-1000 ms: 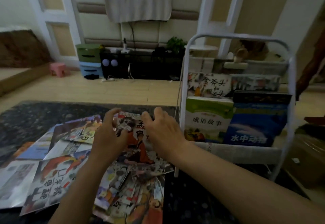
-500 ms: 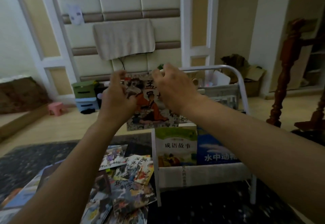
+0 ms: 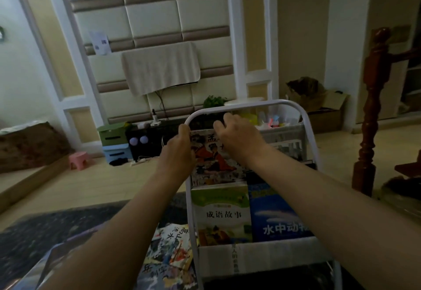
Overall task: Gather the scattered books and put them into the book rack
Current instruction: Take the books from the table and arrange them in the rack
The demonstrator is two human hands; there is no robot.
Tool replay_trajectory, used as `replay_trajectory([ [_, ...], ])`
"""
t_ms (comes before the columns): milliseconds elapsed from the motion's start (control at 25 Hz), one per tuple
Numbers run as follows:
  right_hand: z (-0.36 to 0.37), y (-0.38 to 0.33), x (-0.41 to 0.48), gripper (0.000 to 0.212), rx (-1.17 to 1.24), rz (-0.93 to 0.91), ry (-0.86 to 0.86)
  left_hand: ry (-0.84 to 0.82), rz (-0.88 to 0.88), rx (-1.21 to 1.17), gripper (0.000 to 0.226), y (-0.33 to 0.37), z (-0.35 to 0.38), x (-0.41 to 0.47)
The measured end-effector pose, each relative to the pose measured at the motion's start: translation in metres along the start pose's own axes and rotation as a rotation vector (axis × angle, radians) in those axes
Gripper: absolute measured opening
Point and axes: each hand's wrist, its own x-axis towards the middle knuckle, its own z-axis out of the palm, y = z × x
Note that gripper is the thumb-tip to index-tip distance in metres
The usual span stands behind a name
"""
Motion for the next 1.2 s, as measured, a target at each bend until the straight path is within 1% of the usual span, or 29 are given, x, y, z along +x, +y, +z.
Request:
replay_trajectory([
  [80,0.015,-0.003,-0.004,0.036,0.027,-0.007,-0.012,0.003,0.013,0.061,0.03,-0.011,0.015,-0.002],
  [160,0.028,-0.006,-0.01,0.029,0.017,0.009,-0.059,0.01,0.036,0.17,0.034,-0.02,0.027,-0.005],
  [240,0.039,-0.009,-0.014,0.022,0.028,0.002,-0.108,0.051,0.08,0.311,0.037,-0.026,0.038,-0.011],
  [360,0.051,-0.012,-0.02,0.028,0.045,-0.029,-0.179,0.097,0.096,0.454,0.039,-0.032,0.05,-0.019],
  [440,0.054,-0.014,-0.024,0.029,0.046,-0.01,-0.202,0.083,0.068,0.495,0.038,-0.033,0.055,-0.022],
  [600,0.058,-0.023,-0.027,0.026,0.033,0.034,-0.272,-0.018,-0.009,0.506,0.042,-0.031,0.063,-0.029],
  [720,0.063,-0.028,-0.029,0.019,-0.014,0.063,-0.276,-0.076,-0.026,0.477,0.046,-0.029,0.063,-0.03],
  [800,0.067,-0.031,-0.031,0.018,-0.04,0.073,-0.262,-0.115,-0.036,0.426,0.048,-0.028,0.062,-0.03],
  [920,0.073,-0.033,-0.032,0.032,-0.043,0.06,-0.22,-0.148,-0.047,0.333,0.05,-0.026,0.062,-0.03],
  [960,0.074,-0.033,-0.033,0.033,-0.047,0.064,-0.197,-0.154,-0.052,0.314,0.049,-0.026,0.062,-0.03],
  [1120,0.079,-0.033,-0.036,0.03,-0.011,0.089,-0.139,-0.166,-0.084,0.287,0.042,-0.024,0.063,-0.032],
  [1200,0.082,-0.034,-0.035,0.02,-0.003,0.102,-0.128,-0.17,-0.092,0.285,0.042,-0.023,0.062,-0.032],
])
